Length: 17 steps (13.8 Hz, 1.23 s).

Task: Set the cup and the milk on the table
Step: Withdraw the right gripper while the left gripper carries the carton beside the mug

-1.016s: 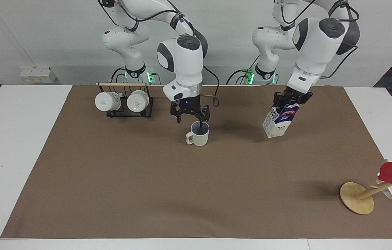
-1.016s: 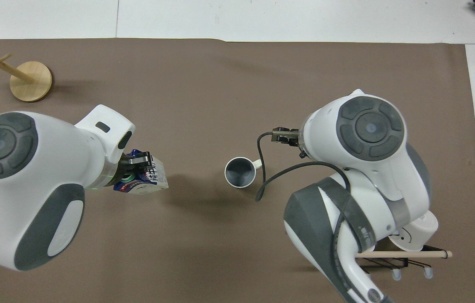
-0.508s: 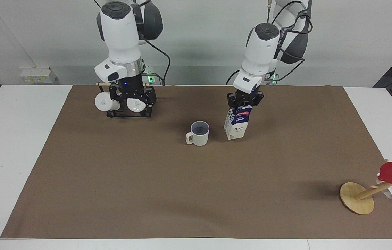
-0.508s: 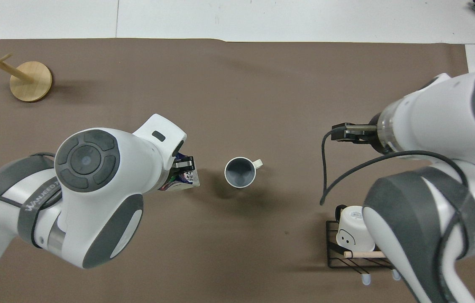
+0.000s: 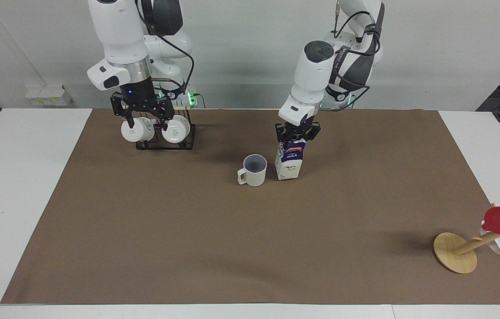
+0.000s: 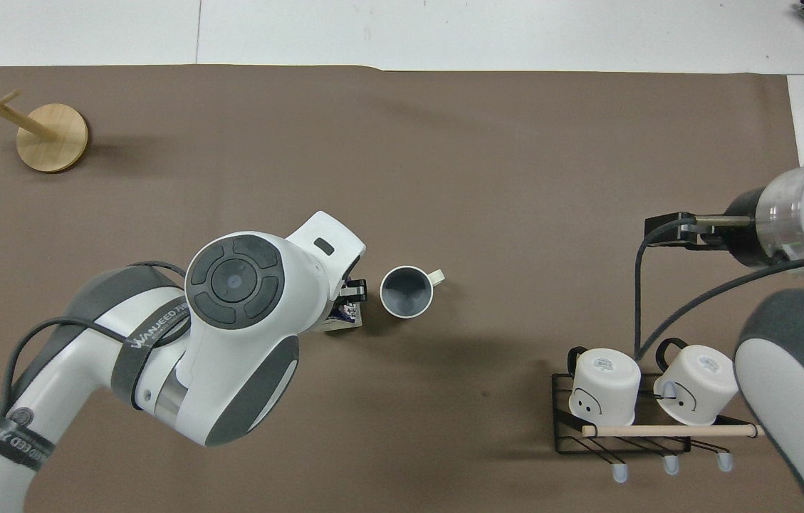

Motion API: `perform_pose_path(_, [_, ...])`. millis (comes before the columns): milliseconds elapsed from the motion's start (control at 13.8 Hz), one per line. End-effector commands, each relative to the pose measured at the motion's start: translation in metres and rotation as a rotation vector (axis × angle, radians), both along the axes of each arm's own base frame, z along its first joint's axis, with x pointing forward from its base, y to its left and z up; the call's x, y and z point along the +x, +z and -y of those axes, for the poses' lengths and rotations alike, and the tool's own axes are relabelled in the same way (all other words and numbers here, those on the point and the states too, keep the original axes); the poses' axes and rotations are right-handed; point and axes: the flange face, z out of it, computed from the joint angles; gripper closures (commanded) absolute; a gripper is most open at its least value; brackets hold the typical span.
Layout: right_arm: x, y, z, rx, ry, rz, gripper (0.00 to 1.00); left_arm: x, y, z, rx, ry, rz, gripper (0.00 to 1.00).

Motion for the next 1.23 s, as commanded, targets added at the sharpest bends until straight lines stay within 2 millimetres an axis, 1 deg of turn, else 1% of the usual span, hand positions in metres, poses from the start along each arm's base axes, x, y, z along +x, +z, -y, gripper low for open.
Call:
perform_pose_path(0, [-0.006, 0.028, 0.019, 0.024, -0.011, 0.0, 0.0, -0.002, -0.002, -0.002, 0.002, 0.007, 0.02, 0.45])
perform_pose_path(145, [-0.009, 0.045, 0.036, 0.047, -0.043, -0.002, 0.0, -0.003, -0.007, -0.003, 0.002, 0.009, 0.018, 0.45])
perform_pose_path(218, [-0.011, 0.056, 0.045, 0.061, -0.061, 0.0, 0.0, -0.003, -0.007, -0.004, 0.002, 0.011, 0.018, 0.45])
perform_pose_path(290, [-0.013, 0.063, 0.055, 0.061, -0.06, -0.001, 0.0, -0.003, -0.009, -0.006, 0.005, 0.012, 0.014, 0.45])
perform_pose_path(363, [-0.015, 0.066, 0.063, 0.061, -0.035, -0.011, 0.0, -0.004, -0.011, -0.008, 0.007, 0.015, 0.012, 0.44])
perform_pose_path(508, [-0.021, 0.075, 0.074, 0.057, 0.018, -0.031, 0.0, -0.003, -0.01, -0.009, 0.006, 0.018, 0.013, 0.36])
perform_pose_path(725, [-0.025, 0.072, 0.062, 0.043, 0.075, -0.06, 0.0, -0.002, -0.01, -0.01, 0.008, 0.02, 0.009, 0.21])
perform_pose_path(798, [-0.025, 0.072, 0.063, 0.043, 0.075, -0.062, 0.0, -0.001, -0.008, -0.009, 0.008, 0.02, 0.009, 0.15])
perform_pose_path(870, [-0.025, 0.069, 0.065, 0.043, 0.072, -0.066, 0.0, -0.001, -0.005, -0.01, 0.007, 0.02, 0.012, 0.06])
perform_pose_path(943, [-0.023, 0.066, 0.067, 0.033, 0.069, -0.073, 0.0, 0.0, 0.003, -0.012, 0.002, 0.021, 0.019, 0.0])
perform_pose_path(1016, [-0.021, 0.064, 0.068, 0.029, 0.083, -0.075, 0.0, 0.002, 0.012, -0.016, 0.005, 0.027, 0.014, 0.0])
perform_pose_path(1161, [-0.017, 0.061, 0.074, 0.024, 0.104, -0.083, 0.0, 0.011, 0.045, -0.031, 0.016, 0.045, 0.0, 0.0])
